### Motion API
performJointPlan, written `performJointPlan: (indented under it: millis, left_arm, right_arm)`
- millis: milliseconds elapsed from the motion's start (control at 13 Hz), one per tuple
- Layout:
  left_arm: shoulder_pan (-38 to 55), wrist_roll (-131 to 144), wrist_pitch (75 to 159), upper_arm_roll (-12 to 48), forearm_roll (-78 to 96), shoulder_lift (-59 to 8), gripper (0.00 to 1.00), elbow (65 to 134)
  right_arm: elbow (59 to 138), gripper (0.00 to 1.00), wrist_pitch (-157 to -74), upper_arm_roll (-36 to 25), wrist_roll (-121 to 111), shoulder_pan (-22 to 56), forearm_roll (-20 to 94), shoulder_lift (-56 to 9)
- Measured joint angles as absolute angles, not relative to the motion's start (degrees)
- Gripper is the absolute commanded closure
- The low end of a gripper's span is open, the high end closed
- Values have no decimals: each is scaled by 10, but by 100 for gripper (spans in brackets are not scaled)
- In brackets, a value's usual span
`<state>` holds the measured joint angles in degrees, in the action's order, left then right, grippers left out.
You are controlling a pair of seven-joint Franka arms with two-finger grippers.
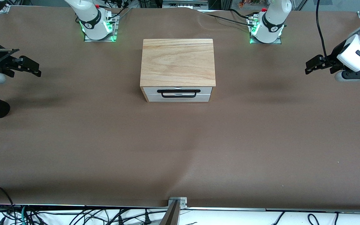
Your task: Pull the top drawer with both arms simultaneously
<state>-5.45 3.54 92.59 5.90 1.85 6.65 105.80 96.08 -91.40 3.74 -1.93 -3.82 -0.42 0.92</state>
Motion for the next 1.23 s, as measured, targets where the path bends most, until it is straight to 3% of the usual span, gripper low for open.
performJointPlan:
  millis: [1231]
  left_arm:
    - [-55,35,942,59,25,65,0,1064]
  right_arm:
    - [961,0,-914,42,-19,-36,-4,6]
